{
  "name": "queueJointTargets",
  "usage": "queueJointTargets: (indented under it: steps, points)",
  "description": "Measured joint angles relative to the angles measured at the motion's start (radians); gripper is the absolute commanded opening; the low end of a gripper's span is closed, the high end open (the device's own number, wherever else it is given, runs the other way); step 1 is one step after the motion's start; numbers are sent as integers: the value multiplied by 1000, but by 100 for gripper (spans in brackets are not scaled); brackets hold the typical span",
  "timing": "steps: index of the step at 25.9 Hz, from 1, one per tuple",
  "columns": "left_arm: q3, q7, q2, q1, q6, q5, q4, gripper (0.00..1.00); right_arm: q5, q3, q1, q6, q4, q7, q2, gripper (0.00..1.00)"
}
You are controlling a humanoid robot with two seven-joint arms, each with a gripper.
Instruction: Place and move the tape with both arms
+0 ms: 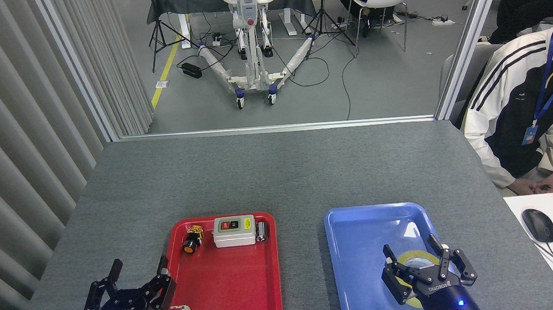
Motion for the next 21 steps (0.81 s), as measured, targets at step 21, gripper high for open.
queueJointTargets:
  steps: [21]
  points:
    - [15,-35,1,-3,8,-11,45,99,10,-25,12,0,35,-104,72,100]
